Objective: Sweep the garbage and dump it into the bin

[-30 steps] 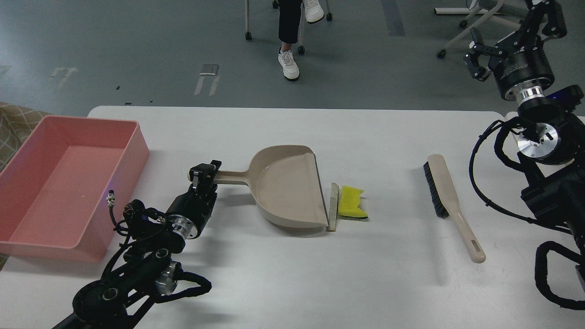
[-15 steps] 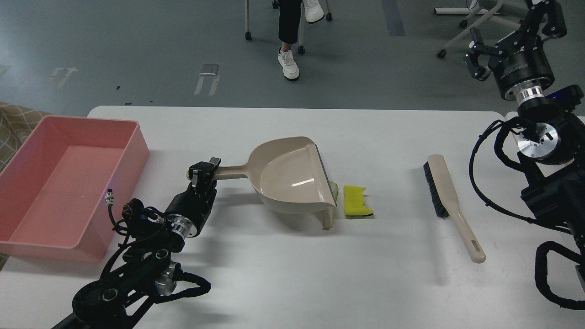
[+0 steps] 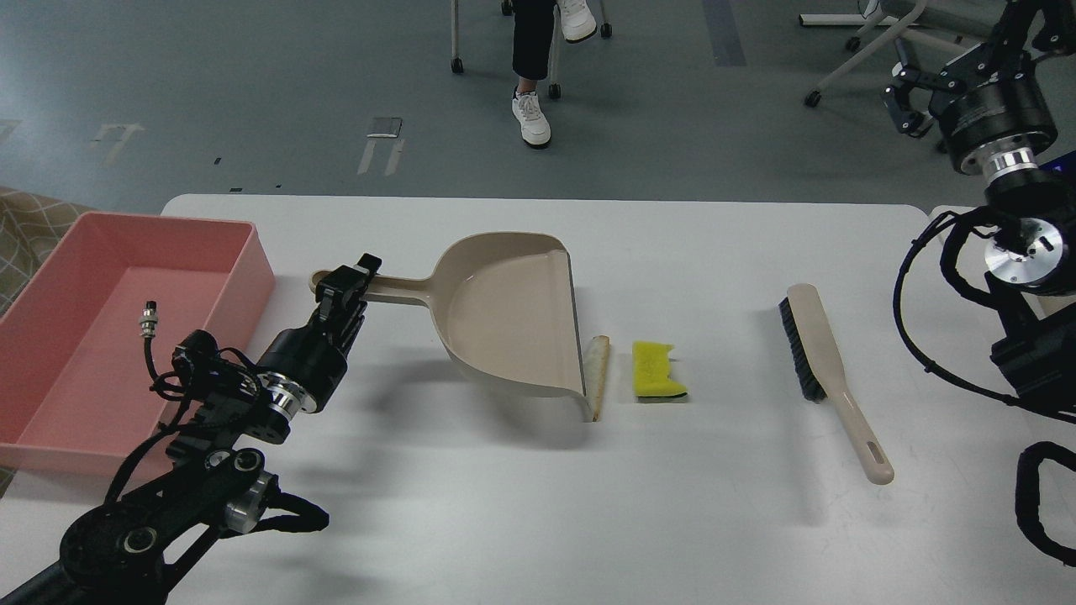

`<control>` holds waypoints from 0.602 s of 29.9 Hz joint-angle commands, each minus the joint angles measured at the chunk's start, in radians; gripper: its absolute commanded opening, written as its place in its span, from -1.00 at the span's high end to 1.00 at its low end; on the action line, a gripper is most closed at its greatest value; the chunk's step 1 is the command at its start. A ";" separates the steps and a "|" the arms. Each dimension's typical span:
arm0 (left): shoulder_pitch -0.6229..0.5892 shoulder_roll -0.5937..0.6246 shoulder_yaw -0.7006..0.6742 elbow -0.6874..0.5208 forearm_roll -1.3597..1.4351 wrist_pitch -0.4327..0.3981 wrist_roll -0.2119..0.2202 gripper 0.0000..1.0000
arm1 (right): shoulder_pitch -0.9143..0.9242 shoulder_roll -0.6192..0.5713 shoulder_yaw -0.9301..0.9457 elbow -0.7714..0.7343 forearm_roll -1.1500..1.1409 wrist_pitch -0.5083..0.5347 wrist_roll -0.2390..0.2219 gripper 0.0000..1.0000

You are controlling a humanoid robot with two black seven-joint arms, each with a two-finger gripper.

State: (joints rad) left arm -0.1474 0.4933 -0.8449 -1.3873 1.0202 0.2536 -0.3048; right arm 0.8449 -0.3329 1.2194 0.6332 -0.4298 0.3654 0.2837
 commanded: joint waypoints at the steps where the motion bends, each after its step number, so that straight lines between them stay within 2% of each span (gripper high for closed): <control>1: 0.002 0.033 -0.002 -0.012 0.000 -0.007 -0.016 0.98 | -0.020 -0.067 -0.070 0.028 -0.006 0.003 0.000 -1.00; 7: 0.000 0.034 -0.008 -0.013 0.006 -0.007 -0.028 1.00 | 0.009 -0.189 -0.302 0.103 -0.049 0.001 0.002 -1.00; 10: -0.006 0.027 -0.016 -0.012 0.008 -0.019 -0.030 1.00 | 0.031 -0.204 -0.412 0.117 -0.220 -0.009 0.000 -1.00; 14: -0.004 0.005 -0.016 -0.012 0.008 -0.039 -0.043 1.00 | 0.042 -0.245 -0.443 0.161 -0.446 -0.020 0.000 -1.00; 18: -0.004 -0.004 -0.013 -0.012 0.006 -0.065 -0.063 1.00 | 0.036 -0.314 -0.454 0.285 -0.633 -0.016 -0.005 -1.00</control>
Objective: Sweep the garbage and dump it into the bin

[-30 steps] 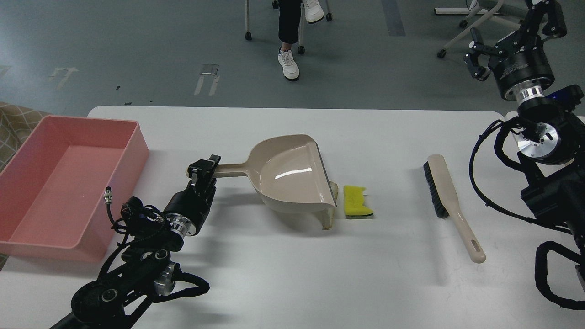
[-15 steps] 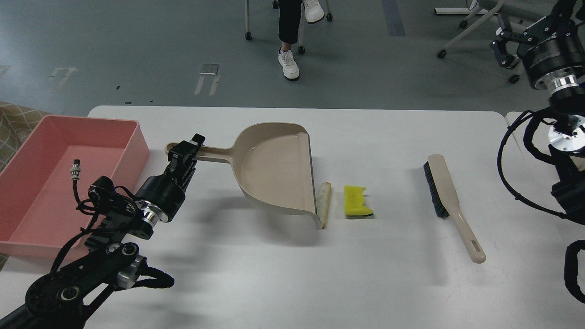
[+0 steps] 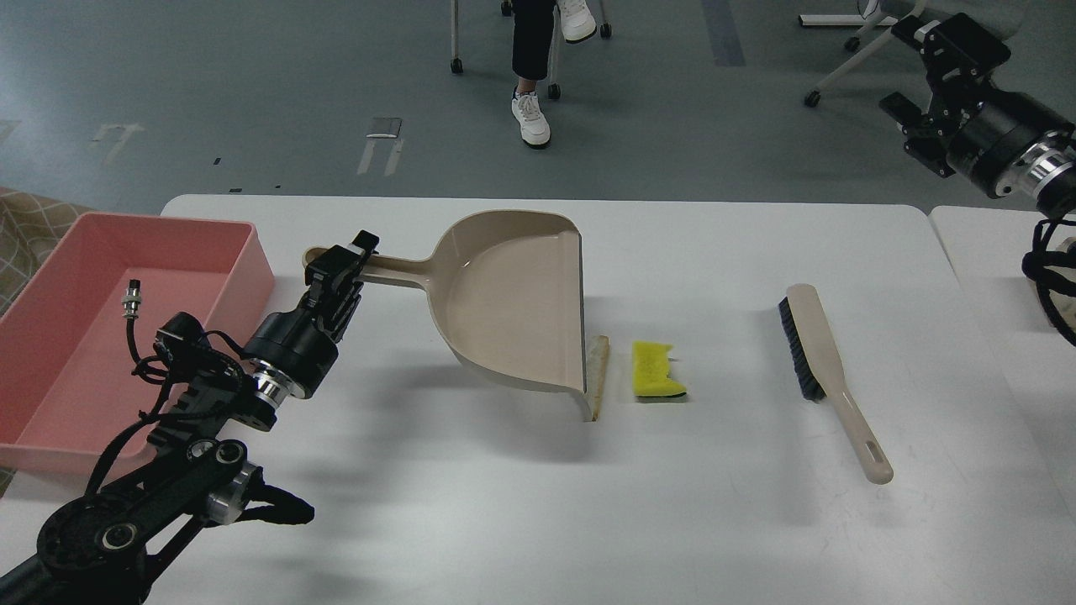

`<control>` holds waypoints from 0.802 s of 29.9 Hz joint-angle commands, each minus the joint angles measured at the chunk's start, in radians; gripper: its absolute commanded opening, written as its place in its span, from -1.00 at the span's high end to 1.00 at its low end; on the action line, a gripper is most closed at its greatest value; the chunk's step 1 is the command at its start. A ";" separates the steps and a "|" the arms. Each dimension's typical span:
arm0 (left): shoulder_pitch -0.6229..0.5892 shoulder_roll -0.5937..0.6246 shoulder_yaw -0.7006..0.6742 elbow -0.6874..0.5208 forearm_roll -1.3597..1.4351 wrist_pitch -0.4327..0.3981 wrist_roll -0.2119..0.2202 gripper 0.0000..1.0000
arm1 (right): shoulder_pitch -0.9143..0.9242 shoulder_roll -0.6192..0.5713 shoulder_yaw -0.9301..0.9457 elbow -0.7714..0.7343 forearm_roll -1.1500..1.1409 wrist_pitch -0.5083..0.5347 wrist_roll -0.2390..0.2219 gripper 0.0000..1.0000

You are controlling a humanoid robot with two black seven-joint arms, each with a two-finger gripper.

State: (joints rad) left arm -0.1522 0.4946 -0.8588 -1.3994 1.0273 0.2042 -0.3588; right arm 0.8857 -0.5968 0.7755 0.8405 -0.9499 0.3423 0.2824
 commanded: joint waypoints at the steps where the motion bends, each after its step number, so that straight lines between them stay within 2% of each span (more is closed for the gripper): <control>1: 0.000 -0.005 0.001 -0.001 -0.001 -0.025 -0.009 1.00 | -0.005 -0.111 -0.037 0.144 -0.175 0.020 -0.003 -1.00; 4: -0.004 0.001 0.001 -0.019 -0.001 -0.032 -0.008 1.00 | 0.016 -0.272 -0.137 0.300 -0.300 0.034 -0.003 -1.00; 6: -0.004 0.004 0.003 -0.032 -0.001 -0.038 -0.005 1.00 | 0.030 -0.342 -0.154 0.348 -0.349 0.034 0.001 -1.00; 10: -0.003 0.002 0.001 -0.033 -0.001 -0.051 -0.003 1.00 | 0.027 -0.389 -0.166 0.367 -0.369 0.055 0.004 -1.00; 12: 0.002 0.001 0.006 -0.033 0.002 -0.051 -0.005 1.00 | 0.032 -0.390 -0.197 0.370 -0.388 0.119 0.003 -1.00; 14: 0.008 0.004 0.004 -0.033 0.002 -0.051 -0.006 1.00 | 0.026 -0.383 -0.206 0.387 -0.391 0.132 -0.003 -1.00; 16: 0.014 0.007 0.004 -0.032 0.002 -0.051 -0.008 1.00 | 0.012 -0.396 -0.226 0.466 -0.394 0.135 -0.026 -0.99; 17: 0.022 0.007 0.003 -0.032 0.004 -0.052 -0.011 1.00 | -0.011 -0.420 -0.248 0.517 -0.397 0.132 -0.084 -0.92; 18: 0.034 0.006 0.001 -0.032 0.005 -0.052 -0.011 1.00 | -0.036 -0.454 -0.257 0.567 -0.394 0.126 -0.170 -0.87; 19: 0.039 0.004 0.000 -0.033 0.007 -0.052 -0.011 1.00 | -0.048 -0.466 -0.259 0.594 -0.391 0.124 -0.213 -0.82; 20: 0.043 0.001 -0.002 -0.036 0.008 -0.051 -0.011 1.00 | -0.069 -0.484 -0.259 0.642 -0.389 0.113 -0.279 -0.78; 24: 0.042 -0.004 -0.009 -0.036 0.005 -0.051 -0.009 1.00 | -0.131 -0.553 -0.260 0.761 -0.388 0.080 -0.364 -0.74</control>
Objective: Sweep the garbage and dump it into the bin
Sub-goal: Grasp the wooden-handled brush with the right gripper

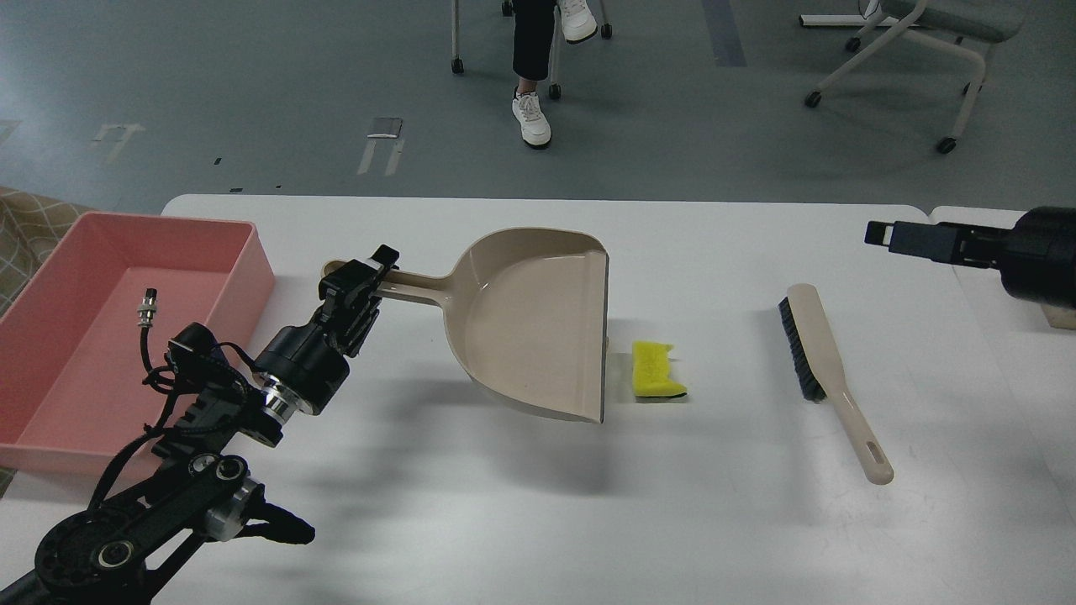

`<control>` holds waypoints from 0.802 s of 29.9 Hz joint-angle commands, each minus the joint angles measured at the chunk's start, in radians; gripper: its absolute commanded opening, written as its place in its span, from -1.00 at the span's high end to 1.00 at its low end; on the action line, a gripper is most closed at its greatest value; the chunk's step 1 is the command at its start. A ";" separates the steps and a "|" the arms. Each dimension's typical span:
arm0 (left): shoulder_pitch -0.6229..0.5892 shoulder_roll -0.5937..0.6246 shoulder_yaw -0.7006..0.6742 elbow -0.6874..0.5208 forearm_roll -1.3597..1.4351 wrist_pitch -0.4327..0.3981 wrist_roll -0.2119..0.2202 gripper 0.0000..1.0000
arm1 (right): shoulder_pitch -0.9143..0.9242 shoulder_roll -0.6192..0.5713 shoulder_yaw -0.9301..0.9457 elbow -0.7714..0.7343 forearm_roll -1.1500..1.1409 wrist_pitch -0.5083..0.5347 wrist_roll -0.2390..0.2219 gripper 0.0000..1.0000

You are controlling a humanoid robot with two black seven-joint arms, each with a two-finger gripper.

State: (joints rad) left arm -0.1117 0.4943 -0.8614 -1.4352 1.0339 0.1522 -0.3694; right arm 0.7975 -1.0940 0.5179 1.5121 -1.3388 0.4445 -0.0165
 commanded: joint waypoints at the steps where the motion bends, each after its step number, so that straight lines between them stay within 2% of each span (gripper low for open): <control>1: 0.001 -0.003 -0.007 -0.001 -0.001 0.001 0.000 1.00 | -0.049 -0.067 -0.004 0.103 0.001 -0.026 -0.075 -0.74; 4: 0.001 -0.002 -0.007 -0.001 0.000 0.000 0.001 1.00 | -0.089 -0.102 -0.007 0.171 0.003 -0.035 -0.140 -0.72; 5: 0.001 -0.002 -0.005 -0.001 0.000 0.000 0.000 1.00 | -0.113 -0.110 -0.007 0.200 0.003 -0.046 -0.179 -0.67; 7: 0.001 -0.002 -0.007 -0.001 0.000 0.001 0.000 1.00 | -0.150 -0.110 -0.007 0.220 0.003 -0.058 -0.226 -0.66; 8: 0.001 -0.003 -0.008 -0.001 0.000 0.001 0.000 1.00 | -0.168 -0.103 -0.007 0.220 0.004 -0.064 -0.240 -0.59; 12: 0.006 -0.003 -0.010 -0.002 0.000 0.001 0.000 1.00 | -0.198 -0.054 -0.009 0.215 0.003 -0.079 -0.249 -0.57; 14: 0.020 0.006 -0.025 -0.016 0.000 0.001 0.000 1.00 | -0.239 0.000 -0.001 0.212 0.001 -0.101 -0.275 -0.57; 17: 0.026 0.009 -0.036 -0.024 0.000 0.001 0.000 1.00 | -0.261 0.048 0.004 0.212 -0.002 -0.106 -0.283 -0.58; 24: 0.027 0.009 -0.044 -0.027 0.000 0.001 0.000 1.00 | -0.271 0.083 -0.004 0.204 -0.005 -0.106 -0.312 -0.59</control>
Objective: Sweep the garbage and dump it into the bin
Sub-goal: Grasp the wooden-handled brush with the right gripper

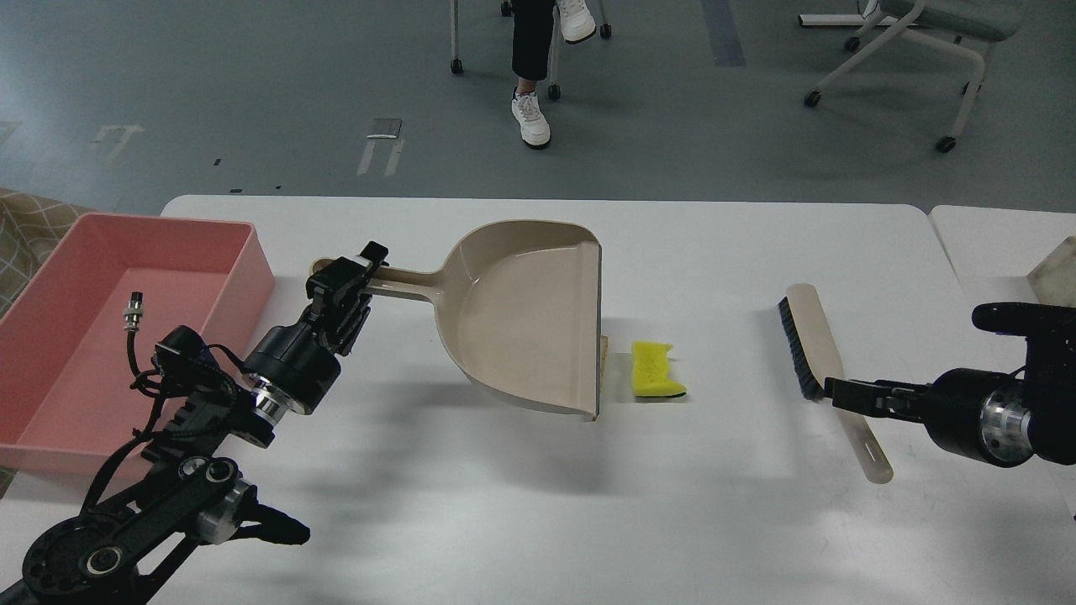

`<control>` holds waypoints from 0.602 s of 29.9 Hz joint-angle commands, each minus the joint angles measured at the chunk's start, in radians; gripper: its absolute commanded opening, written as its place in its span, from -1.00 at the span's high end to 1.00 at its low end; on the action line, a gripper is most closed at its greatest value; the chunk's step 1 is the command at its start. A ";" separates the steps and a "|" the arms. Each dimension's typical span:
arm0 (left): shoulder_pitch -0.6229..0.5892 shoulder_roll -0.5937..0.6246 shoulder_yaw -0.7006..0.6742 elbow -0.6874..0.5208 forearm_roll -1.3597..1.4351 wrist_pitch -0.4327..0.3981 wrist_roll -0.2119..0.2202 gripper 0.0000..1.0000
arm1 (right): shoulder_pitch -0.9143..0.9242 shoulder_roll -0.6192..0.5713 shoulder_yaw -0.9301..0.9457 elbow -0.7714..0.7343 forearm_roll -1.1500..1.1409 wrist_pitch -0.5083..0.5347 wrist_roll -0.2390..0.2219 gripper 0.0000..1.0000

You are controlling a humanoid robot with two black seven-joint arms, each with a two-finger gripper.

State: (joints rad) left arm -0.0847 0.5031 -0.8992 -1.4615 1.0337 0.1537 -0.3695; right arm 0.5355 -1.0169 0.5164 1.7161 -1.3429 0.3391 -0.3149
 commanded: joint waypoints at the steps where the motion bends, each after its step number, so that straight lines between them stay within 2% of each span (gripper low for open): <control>1: 0.002 -0.001 -0.010 0.000 -0.001 0.000 0.000 1.00 | -0.014 0.009 -0.003 -0.001 -0.004 0.000 -0.015 -0.58; 5: 0.002 -0.005 -0.010 0.000 -0.001 0.000 0.000 1.00 | -0.014 0.054 -0.003 -0.024 -0.005 0.000 -0.033 -0.55; 7: 0.008 -0.003 -0.012 0.000 0.000 0.000 0.000 1.00 | -0.014 0.084 -0.003 -0.035 -0.005 0.000 -0.067 -0.51; 11: 0.017 0.002 -0.010 -0.002 0.000 0.000 0.000 1.00 | -0.015 0.096 -0.004 -0.035 -0.005 0.000 -0.090 -0.42; 14: 0.019 0.000 -0.010 -0.002 0.000 -0.002 0.000 1.00 | -0.025 0.101 -0.004 -0.041 -0.007 0.000 -0.138 -0.34; 18: 0.017 -0.001 -0.010 -0.002 -0.001 -0.002 0.000 1.00 | -0.028 0.103 -0.004 -0.044 -0.019 0.001 -0.150 -0.32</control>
State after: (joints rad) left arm -0.0664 0.5040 -0.9100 -1.4635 1.0333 0.1519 -0.3697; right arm 0.5091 -0.9151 0.5122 1.6733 -1.3527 0.3390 -0.4569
